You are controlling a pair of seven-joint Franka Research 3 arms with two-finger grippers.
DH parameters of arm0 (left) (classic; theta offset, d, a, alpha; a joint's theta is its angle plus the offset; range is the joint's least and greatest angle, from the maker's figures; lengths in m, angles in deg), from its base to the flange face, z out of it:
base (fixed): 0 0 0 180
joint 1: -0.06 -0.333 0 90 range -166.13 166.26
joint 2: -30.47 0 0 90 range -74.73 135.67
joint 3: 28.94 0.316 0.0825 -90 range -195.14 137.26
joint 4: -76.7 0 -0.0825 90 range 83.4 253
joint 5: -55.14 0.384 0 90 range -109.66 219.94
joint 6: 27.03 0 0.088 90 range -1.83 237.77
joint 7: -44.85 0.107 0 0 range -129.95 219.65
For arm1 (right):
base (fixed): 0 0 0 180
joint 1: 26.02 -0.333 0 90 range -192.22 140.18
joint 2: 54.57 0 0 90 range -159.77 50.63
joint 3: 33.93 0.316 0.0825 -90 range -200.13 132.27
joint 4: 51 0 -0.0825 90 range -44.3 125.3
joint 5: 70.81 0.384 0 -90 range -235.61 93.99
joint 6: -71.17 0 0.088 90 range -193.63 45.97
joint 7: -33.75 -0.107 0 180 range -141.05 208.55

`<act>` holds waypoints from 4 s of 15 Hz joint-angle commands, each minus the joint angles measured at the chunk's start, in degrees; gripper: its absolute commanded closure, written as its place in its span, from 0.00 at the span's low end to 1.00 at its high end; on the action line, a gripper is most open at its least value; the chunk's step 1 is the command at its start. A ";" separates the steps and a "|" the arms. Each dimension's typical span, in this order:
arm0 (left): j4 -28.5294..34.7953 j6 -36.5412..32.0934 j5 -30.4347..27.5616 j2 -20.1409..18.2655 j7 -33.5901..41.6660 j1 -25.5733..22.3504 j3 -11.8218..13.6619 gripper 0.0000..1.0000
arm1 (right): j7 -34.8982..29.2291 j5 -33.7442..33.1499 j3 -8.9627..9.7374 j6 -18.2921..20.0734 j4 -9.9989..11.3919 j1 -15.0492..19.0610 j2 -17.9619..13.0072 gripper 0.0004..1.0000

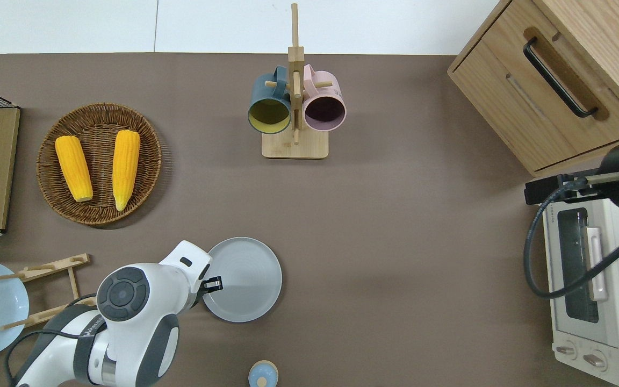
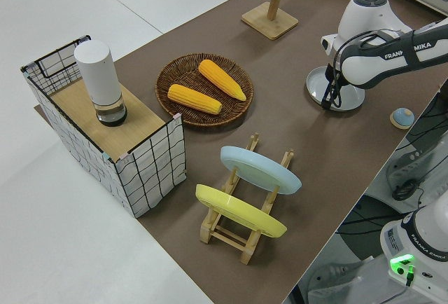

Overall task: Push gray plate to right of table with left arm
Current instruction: 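Keep pushing the gray plate with the left gripper farther toward the toaster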

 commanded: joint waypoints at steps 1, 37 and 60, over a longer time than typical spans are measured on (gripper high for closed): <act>-2.02 1.18 -0.93 3.71 -5.52 4.72 -0.31 1.00 | 0.06 1.26 -0.06 0.69 -0.29 0.16 -0.20 0.02; -26.64 7.34 0.13 26.39 -35.77 26.00 -0.05 1.00 | 0.06 1.26 -0.06 0.69 -0.29 0.16 -0.20 0.02; -31.30 -12.07 3.73 18.32 -29.88 22.49 0.74 0.00 | 0.06 1.26 -0.06 0.78 -0.29 0.16 -0.20 0.02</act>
